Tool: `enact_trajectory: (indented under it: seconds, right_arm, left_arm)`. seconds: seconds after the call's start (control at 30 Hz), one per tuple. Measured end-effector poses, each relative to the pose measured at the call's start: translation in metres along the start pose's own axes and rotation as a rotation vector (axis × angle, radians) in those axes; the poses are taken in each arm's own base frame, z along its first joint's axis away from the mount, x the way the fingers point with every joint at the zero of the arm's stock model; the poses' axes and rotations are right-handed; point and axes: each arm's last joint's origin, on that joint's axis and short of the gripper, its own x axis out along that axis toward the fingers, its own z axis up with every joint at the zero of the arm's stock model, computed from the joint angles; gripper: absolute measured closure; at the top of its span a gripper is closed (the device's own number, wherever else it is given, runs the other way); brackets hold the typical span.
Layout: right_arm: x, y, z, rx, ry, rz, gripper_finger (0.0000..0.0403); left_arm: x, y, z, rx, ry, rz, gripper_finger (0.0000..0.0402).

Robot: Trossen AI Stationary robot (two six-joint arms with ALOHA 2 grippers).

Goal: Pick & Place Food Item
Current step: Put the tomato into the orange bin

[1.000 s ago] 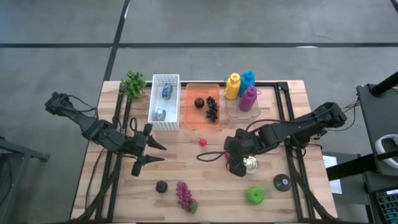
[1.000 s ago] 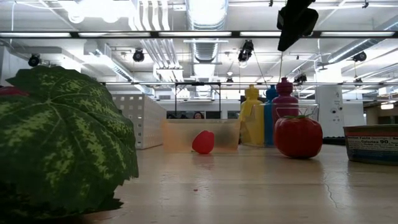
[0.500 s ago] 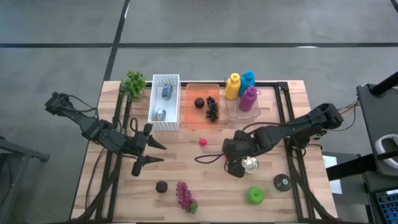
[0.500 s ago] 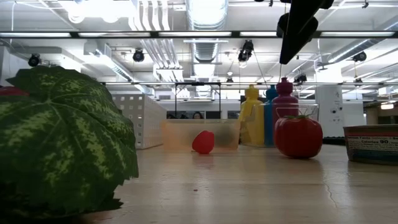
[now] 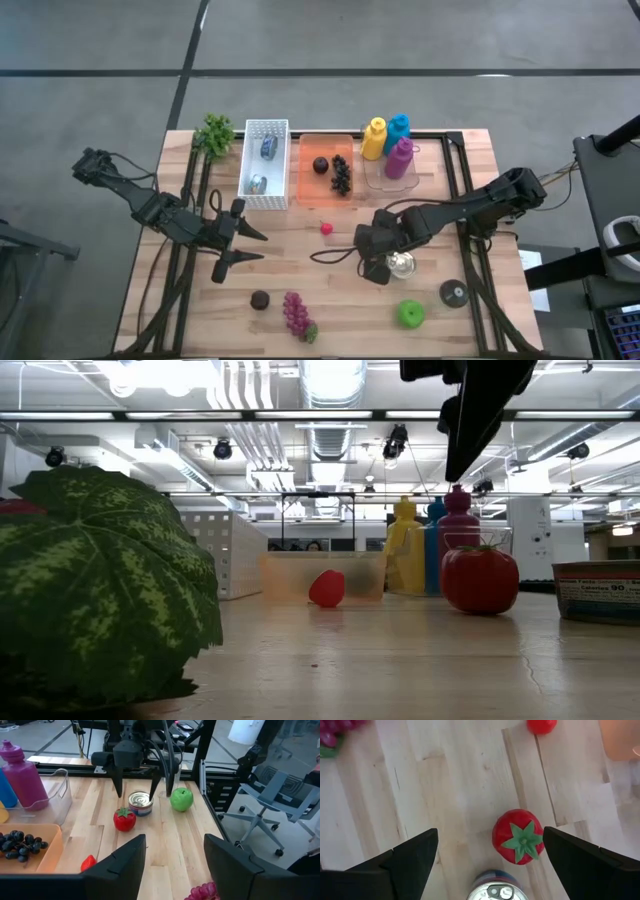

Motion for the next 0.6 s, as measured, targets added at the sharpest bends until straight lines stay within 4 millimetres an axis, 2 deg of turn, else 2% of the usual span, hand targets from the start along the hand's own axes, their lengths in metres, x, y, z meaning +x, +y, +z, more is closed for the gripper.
enact_trajectory:
  seconds: [0.17, 0.4, 0.6]
  right_arm:
    - [0.01, -0.002, -0.002, -0.003, 0.025, -0.018, 0.0039]
    - [0.022, -0.004, -0.003, 0.006, 0.029, -0.023, 0.0006]
    - [0.037, -0.008, -0.012, 0.006, 0.045, -0.033, 0.0003]
  left_arm:
    - [0.0, 0.0, 0.0, 0.001, 0.001, 0.0, 0.0207]
    - [0.0, 0.0, 0.0, 0.002, 0.004, 0.001, 0.0216]
    - [0.0, 0.0, 0.0, 0.002, 0.004, 0.001, 0.022]
